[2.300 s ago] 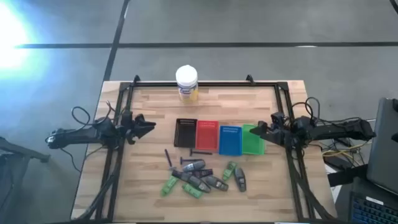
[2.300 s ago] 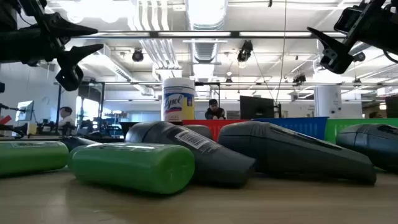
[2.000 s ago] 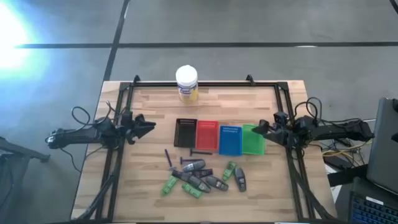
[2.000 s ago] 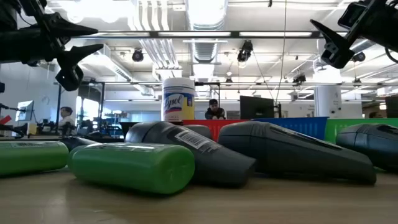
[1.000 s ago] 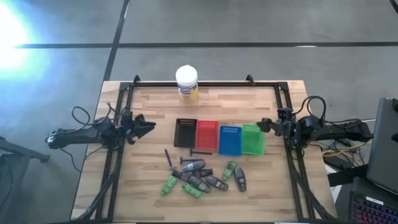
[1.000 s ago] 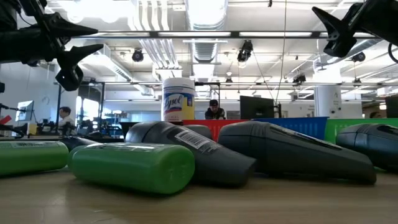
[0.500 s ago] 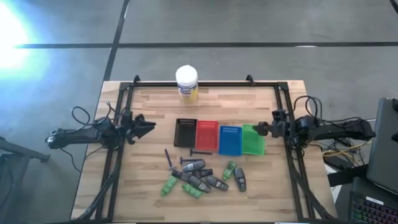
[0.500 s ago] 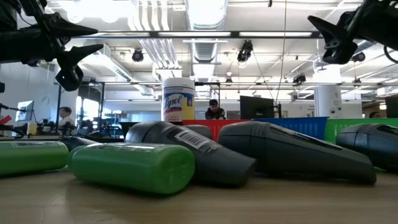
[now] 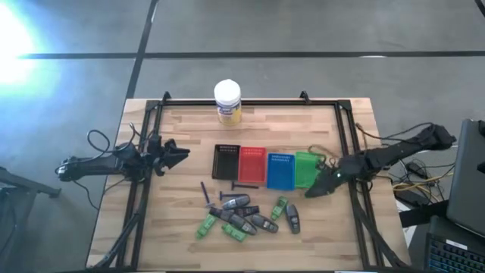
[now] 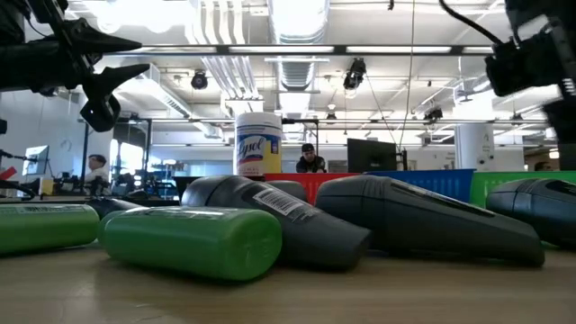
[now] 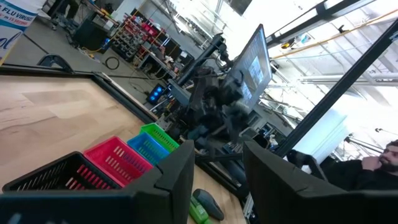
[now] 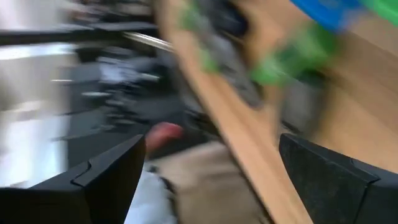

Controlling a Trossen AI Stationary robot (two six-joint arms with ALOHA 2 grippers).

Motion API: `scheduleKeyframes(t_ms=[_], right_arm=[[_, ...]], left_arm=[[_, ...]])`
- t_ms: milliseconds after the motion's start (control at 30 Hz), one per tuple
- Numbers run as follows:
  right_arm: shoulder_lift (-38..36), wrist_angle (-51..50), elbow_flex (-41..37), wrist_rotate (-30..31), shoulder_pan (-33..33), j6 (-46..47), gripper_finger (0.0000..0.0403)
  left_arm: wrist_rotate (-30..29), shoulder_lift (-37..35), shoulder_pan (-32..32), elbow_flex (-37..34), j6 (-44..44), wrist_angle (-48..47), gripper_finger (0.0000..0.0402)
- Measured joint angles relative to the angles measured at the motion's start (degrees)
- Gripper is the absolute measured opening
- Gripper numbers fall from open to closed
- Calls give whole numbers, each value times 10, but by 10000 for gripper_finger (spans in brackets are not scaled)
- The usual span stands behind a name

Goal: Pick & Place Travel size toiletries
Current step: Put the gray deodorant into the green bin

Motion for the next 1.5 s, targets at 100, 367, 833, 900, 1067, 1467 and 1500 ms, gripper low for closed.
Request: scheduleKeyframes(t_ms=[100, 367, 833, 900, 1067, 1467, 1500], right_arm=[[57, -121, 60, 0, 29, 24, 363], [262, -176, 189, 0, 62, 45, 363], [580, -364, 426, 1, 67, -11, 364], [610, -384, 457, 1, 70, -27, 364], [674, -403, 509, 2, 76, -54, 364], [713, -414, 509, 40, 75, -14, 364], [713, -414, 505, 42, 74, -8, 364]], left_arm=[[0, 0, 0, 0, 0, 0, 142], [0, 0, 0, 0, 0, -2, 142], [0, 0, 0, 0, 0, -2, 142], [0, 0, 0, 0, 0, -2, 142], [0, 0, 0, 0, 0, -2, 142], [0, 0, 0, 0, 0, -2, 142], [0, 0, 0, 0, 0, -2, 142]])
